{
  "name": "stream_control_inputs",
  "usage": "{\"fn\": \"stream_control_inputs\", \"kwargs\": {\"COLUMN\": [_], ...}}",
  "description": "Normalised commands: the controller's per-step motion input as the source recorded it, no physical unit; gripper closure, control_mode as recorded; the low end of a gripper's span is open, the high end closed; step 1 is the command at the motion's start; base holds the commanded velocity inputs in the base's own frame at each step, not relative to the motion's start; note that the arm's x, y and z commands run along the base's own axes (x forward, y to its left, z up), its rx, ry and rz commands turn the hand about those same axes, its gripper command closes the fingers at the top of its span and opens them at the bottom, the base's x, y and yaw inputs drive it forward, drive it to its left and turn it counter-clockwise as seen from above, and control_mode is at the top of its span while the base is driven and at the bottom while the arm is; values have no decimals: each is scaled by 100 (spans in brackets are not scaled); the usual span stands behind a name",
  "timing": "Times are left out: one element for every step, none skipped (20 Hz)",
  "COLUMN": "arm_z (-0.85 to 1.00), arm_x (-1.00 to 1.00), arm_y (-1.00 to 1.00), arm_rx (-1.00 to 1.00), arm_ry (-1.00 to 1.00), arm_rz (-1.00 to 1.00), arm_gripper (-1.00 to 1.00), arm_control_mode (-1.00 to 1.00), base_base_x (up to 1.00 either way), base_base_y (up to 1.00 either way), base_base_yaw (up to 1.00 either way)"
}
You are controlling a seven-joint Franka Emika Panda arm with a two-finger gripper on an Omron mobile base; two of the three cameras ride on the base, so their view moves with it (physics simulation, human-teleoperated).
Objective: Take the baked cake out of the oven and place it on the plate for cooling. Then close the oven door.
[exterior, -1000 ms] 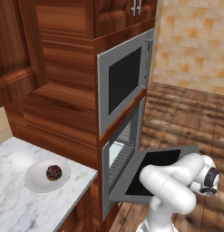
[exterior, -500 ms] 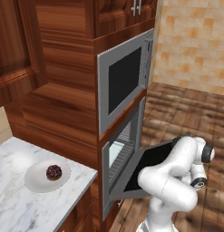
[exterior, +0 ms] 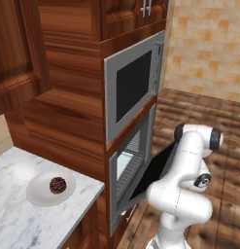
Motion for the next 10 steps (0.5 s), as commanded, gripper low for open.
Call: {"fn": "stream_control_inputs", "kwargs": {"arm_z": [100, 100, 100, 100, 100, 100, 100, 100, 100, 100], "arm_x": [0, 0, 0, 0, 0, 0, 0, 0, 0, 0], "arm_y": [100, 100, 100, 100, 100, 100, 100, 100, 100, 100], "arm_rx": [-15, -14, -13, -13, -13, -12, -12, -9, -9, -8], "arm_ry": [-7, -7, -6, -7, -5, -5, -5, -4, -4, -3], "arm_rz": [-3, -3, -4, -4, -6, -6, -7, -8, -8, -9], "arm_gripper": [-100, -100, -100, -100, -100, -100, -100, -100, -100, -100], "arm_control_mode": [-100, -100, -100, -100, -100, -100, -100, -100, -100, -100], "base_base_x": [0, 0, 0, 0, 0, 0, 0, 0, 0, 0], "base_base_y": [0, 0, 0, 0, 0, 0, 0, 0, 0, 0], "base_base_yaw": [0, 0, 0, 0, 0, 0, 0, 0, 0, 0]}}
